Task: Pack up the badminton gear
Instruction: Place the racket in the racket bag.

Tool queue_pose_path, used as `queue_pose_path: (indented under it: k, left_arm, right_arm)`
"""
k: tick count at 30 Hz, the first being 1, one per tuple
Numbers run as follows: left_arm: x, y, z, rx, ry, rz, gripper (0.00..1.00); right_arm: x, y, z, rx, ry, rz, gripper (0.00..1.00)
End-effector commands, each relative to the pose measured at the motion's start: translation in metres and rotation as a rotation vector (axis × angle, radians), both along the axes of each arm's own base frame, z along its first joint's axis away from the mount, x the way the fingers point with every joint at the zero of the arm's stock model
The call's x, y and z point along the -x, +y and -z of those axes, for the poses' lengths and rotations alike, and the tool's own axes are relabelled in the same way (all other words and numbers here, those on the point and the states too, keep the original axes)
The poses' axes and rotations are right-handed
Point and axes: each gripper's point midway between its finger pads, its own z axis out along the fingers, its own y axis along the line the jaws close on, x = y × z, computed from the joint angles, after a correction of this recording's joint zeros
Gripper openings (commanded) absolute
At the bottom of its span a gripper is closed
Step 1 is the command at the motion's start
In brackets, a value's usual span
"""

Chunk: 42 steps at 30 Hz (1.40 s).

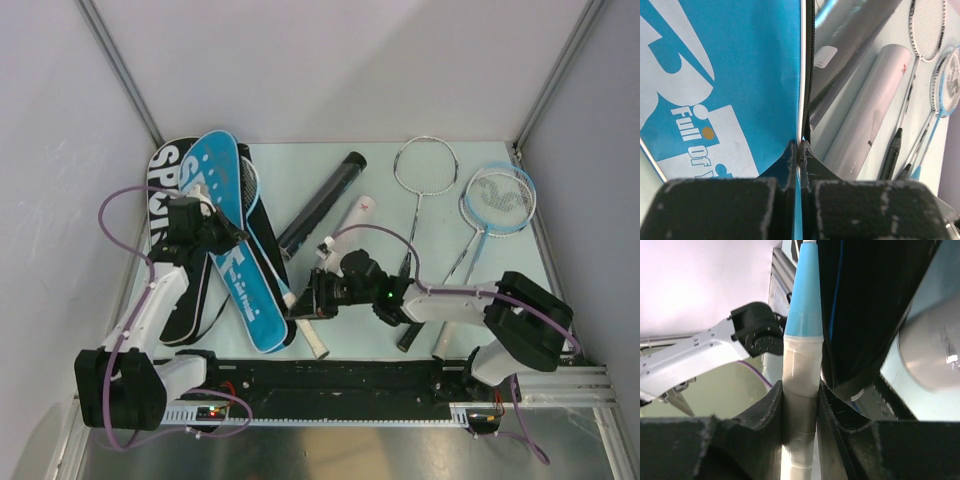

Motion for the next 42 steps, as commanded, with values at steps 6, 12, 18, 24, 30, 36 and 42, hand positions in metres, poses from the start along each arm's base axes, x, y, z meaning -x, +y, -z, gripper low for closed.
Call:
queue_pose_path:
  k: [6,12,18,24,30,36,42]
  left_arm:
    - [0.007,-0.015,-0.023,0.103,-0.071,0.035,0.0]
    - [0.01,-0.011,-0.026,0.075,-0.103,0.043,0.0]
    - [0.013,0.006,-0.016,-0.035,-0.122,0.021,0.0]
    - [0.019,0.001,-0.017,-0.046,-0.142,0.089,0.0]
    - [0.027,-0.006,-0.025,-0.029,-0.174,0.16,0.0]
    - [0.035,-0.015,-0.032,0.038,-0.174,0.178,0.0]
    - [0.041,-0.021,-0.041,0.109,-0.173,0.156,0.0]
  right_arm:
    - [-0.048,0.041,-0.031,-0.034,-0.265,0.0,0.0]
    - [-0.059,0.054,-0.022,-0.023,-0.287,-0.016,0.0]
    - [-0.069,0.051,-0.008,0.05,-0.331,-0.04,0.0]
    - [-0.084,0.051,-0.002,0.071,-0.357,-0.047,0.0]
    - [-0.099,0.056,0.001,0.067,-0.363,-0.047,0.0]
    - [-0.11,0.063,0.003,0.069,-0.367,-0.009,0.0]
    - [-0.114,0.075,0.016,0.103,-0.341,0.022,0.0]
